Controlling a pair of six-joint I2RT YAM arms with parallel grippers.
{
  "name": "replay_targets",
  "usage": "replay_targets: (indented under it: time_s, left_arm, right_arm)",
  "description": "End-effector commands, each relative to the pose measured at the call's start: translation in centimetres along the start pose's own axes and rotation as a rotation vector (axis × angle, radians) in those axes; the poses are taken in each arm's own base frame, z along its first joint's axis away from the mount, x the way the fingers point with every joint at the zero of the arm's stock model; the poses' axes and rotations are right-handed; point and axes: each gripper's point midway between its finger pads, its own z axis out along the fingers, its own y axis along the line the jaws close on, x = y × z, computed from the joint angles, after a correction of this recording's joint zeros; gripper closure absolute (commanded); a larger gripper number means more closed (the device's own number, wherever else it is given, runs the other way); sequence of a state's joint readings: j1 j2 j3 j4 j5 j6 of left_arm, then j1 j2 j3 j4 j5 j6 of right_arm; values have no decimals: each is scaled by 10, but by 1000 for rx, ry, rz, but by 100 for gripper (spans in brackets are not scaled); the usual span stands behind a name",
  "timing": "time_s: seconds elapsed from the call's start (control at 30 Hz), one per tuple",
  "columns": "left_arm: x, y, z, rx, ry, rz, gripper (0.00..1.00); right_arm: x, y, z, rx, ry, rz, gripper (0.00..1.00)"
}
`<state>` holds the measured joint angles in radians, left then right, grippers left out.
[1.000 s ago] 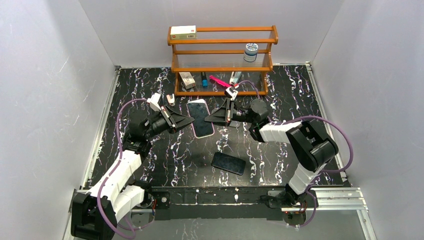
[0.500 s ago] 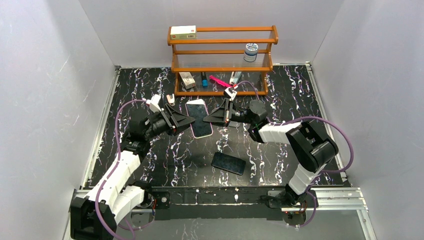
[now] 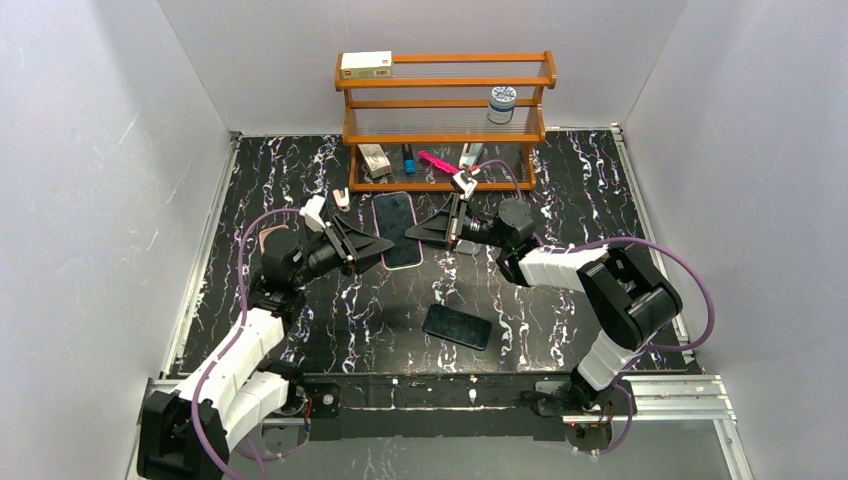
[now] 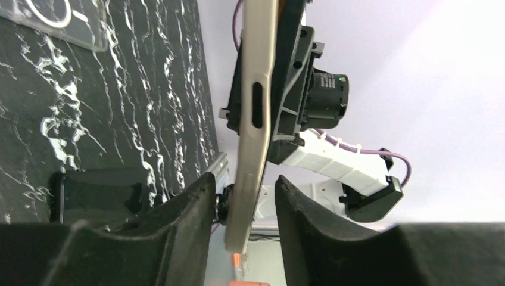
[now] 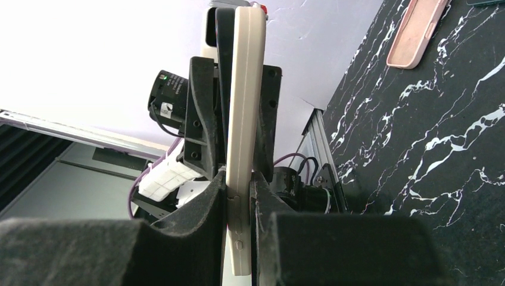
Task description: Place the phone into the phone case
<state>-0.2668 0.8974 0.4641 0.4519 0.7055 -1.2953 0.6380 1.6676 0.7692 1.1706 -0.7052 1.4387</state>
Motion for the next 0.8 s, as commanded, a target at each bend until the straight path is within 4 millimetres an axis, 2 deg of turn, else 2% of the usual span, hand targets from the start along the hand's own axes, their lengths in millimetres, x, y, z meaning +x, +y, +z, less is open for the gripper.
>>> replay_targets:
  time_s: [0.0, 0.07, 0.13, 0.23, 0.3, 0.33, 0.37, 0.43, 0.5, 0.53, 0.63, 0.77]
  left_arm:
    - [9, 0, 4, 18, 35, 0, 72]
    - [10, 3, 5, 13, 41, 5, 89]
    - [10, 1, 5, 19, 44, 25, 100]
    - [10, -2, 5, 15, 48, 60, 100]
    - [9, -5, 4, 17, 44, 71, 100]
    - [9, -7, 3, 22, 40, 72, 97]
    - [8, -11, 2, 27, 36, 75, 90]
    - [6, -13, 1, 17, 24, 83, 68]
    - [2, -12, 0, -17, 4, 97, 45]
    - [0, -13, -1, -31, -9, 107, 40]
    - [-8, -19, -1, -43, -44, 128, 32]
    - [-19, -33, 1, 0, -88, 130, 31]
  right_arm:
    - [-5, 42, 5, -101, -15, -128, 94]
    - [-3, 42, 5, -100, 0, -129, 85]
    - [0, 40, 5, -99, 16, -134, 77]
    - [6, 36, 2, -93, 41, -143, 72]
    - [11, 35, 0, -97, 65, -153, 77]
    - [15, 36, -1, -104, 83, -163, 83]
    - [18, 36, -3, -108, 100, -168, 88]
    - [25, 37, -6, -117, 128, -183, 96]
    - [29, 39, -10, -124, 138, -203, 99]
    - [31, 41, -12, -128, 144, -214, 99]
    - [39, 47, -18, -143, 174, -246, 99]
    - [48, 57, -25, -160, 202, -283, 98]
